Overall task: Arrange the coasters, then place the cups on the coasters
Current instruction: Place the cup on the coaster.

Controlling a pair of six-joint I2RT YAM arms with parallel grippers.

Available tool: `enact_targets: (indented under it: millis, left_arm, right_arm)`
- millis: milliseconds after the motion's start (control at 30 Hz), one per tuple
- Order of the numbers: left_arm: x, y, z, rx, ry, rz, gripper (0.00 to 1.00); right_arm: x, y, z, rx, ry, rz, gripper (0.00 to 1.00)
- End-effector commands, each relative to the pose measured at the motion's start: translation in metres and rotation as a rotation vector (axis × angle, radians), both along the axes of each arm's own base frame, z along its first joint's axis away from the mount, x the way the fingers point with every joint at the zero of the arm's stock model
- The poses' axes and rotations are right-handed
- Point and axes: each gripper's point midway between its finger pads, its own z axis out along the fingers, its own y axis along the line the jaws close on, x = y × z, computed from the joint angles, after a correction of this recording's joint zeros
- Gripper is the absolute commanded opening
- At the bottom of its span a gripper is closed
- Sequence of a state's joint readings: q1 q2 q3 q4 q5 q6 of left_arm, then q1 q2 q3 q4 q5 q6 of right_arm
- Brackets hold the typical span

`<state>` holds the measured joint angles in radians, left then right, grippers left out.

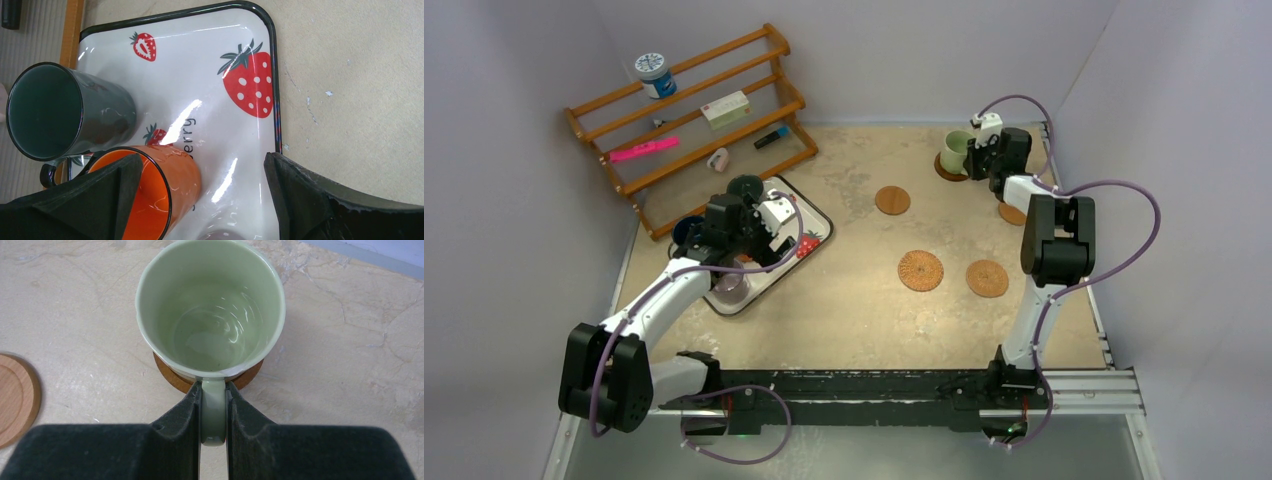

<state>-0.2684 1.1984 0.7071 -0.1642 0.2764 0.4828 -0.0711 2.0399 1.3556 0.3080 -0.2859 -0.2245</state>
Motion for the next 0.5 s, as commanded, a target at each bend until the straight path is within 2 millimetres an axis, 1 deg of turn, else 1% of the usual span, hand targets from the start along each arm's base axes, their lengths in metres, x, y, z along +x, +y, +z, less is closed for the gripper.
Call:
enact_targets:
  millis: [0, 133, 233, 400, 467]
  left_arm:
    - [0.0051, 0.0004, 0.0077, -0.015, -0.021, 0.004, 1.0]
    - [0.0051, 0.0008, 0.0069, -0.014, -0.019, 0.006, 1.0]
    - [0.0054, 0.0005, 0.0076, -0.015, -0.02, 0.007, 1.0]
    - [0.0051, 0.0007, 0.0077, -0.015, -0.019, 0.007, 1.0]
    - [0.0052, 0.0006, 0.0078, -0.016, -0.02, 0.007, 1.0]
  right_arm:
    - [0.0219, 0.0081, 0.0613, 0.012, -0.169, 0.035, 0.06]
    - [0.0213, 0.0083, 0.0579, 0.014, -0.155, 0.036, 0.12]
    - [0.0205, 0.0086, 0.0577, 0.014, -0.15, 0.037, 0.2]
    - [0.0199, 0.0085, 0.0609, 0.012, -0.152, 0.038, 0.31]
    - [0.0193, 0.0088, 0.062, 0.012, -0.151, 0.039, 0.32]
